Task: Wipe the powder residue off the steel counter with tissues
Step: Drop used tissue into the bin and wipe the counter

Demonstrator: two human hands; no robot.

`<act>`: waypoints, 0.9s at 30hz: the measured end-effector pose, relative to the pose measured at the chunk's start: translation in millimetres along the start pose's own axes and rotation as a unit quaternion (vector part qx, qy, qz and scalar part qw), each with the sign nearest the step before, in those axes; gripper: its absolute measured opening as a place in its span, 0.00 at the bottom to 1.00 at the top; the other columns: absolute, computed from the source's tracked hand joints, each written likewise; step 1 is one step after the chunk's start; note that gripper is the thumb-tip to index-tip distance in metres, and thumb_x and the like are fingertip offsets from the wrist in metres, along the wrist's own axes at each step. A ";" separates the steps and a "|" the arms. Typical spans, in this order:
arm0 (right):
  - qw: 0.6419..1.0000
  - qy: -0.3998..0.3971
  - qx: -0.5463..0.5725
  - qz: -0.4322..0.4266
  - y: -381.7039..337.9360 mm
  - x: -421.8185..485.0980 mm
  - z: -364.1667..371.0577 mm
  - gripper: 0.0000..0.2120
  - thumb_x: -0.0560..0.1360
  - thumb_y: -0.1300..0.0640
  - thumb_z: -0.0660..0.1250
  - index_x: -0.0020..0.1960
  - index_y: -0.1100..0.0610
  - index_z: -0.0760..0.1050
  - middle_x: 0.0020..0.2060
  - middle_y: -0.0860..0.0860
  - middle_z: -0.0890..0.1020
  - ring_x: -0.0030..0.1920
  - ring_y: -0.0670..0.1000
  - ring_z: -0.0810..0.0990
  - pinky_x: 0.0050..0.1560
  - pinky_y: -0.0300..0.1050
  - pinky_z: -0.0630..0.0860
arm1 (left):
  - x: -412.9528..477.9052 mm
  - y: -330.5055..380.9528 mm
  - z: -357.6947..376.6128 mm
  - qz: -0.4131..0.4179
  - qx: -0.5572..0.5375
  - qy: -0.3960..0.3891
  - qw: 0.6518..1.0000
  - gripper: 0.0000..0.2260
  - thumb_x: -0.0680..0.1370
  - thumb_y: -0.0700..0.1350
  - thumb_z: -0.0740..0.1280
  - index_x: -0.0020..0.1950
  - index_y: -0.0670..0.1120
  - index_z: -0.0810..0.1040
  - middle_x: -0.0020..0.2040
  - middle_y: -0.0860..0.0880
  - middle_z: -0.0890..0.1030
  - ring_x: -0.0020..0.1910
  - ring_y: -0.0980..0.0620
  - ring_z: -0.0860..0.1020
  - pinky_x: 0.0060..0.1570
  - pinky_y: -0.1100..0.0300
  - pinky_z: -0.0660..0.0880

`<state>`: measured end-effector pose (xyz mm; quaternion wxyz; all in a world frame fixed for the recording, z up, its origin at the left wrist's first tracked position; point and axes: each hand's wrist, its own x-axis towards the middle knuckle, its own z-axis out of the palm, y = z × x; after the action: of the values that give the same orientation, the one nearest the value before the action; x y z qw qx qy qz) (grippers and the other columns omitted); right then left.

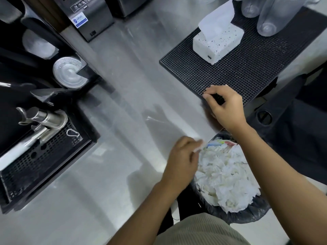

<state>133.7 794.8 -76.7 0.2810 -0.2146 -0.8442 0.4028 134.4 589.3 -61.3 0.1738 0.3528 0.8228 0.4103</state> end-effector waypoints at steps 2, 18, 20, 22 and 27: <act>1.000 0.006 -0.019 0.015 3.4 -3.6 -1.4 0.06 0.76 0.55 0.70 0.46 0.58 0.81 0.47 0.46 0.83 0.55 0.46 0.80 0.70 0.59 0.64 | -1.4 4.1 -7.1 -0.012 -0.050 -0.055 0.997 0.14 0.75 0.32 0.65 0.55 0.45 0.83 0.44 0.51 0.76 0.37 0.64 0.73 0.42 0.74 0.67; 0.996 0.044 -0.076 -0.023 16.9 -10.5 -4.7 0.09 0.77 0.64 0.66 0.54 0.57 0.82 0.52 0.51 0.84 0.58 0.48 0.81 0.63 0.41 0.75 | 47.2 -37.3 -38.0 -0.046 0.084 0.201 0.975 0.13 0.75 0.31 0.65 0.56 0.39 0.81 0.48 0.47 0.76 0.38 0.62 0.71 0.45 0.78 0.67; 0.999 0.019 -0.049 -0.007 19.1 -7.3 -9.4 0.10 0.77 0.65 0.66 0.54 0.58 0.82 0.52 0.51 0.84 0.58 0.48 0.81 0.62 0.40 0.75 | 36.9 -22.9 -11.6 -0.015 0.065 0.158 0.985 0.13 0.75 0.32 0.65 0.58 0.39 0.81 0.49 0.47 0.76 0.42 0.57 0.74 0.47 0.67 0.73; 0.999 0.006 -0.032 0.006 20.2 -5.2 -11.9 0.10 0.77 0.66 0.66 0.54 0.58 0.82 0.53 0.51 0.84 0.58 0.48 0.81 0.63 0.38 0.74 | 27.0 -8.8 7.7 0.024 0.042 0.090 0.995 0.14 0.75 0.32 0.65 0.58 0.40 0.81 0.49 0.48 0.76 0.44 0.52 0.76 0.45 0.60 0.75; 1.000 0.000 -0.015 0.013 22.5 -4.4 -12.0 0.10 0.77 0.66 0.65 0.54 0.58 0.82 0.52 0.52 0.84 0.58 0.49 0.81 0.63 0.40 0.74 | 32.2 7.2 2.8 -0.054 -0.152 -0.035 0.986 0.14 0.74 0.32 0.68 0.52 0.47 0.84 0.46 0.49 0.79 0.37 0.53 0.75 0.39 0.63 0.71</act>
<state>147.8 812.0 -89.9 0.2722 -0.2293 -0.8476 0.3935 116.9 617.1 -57.1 0.2757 0.2916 0.7621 0.5080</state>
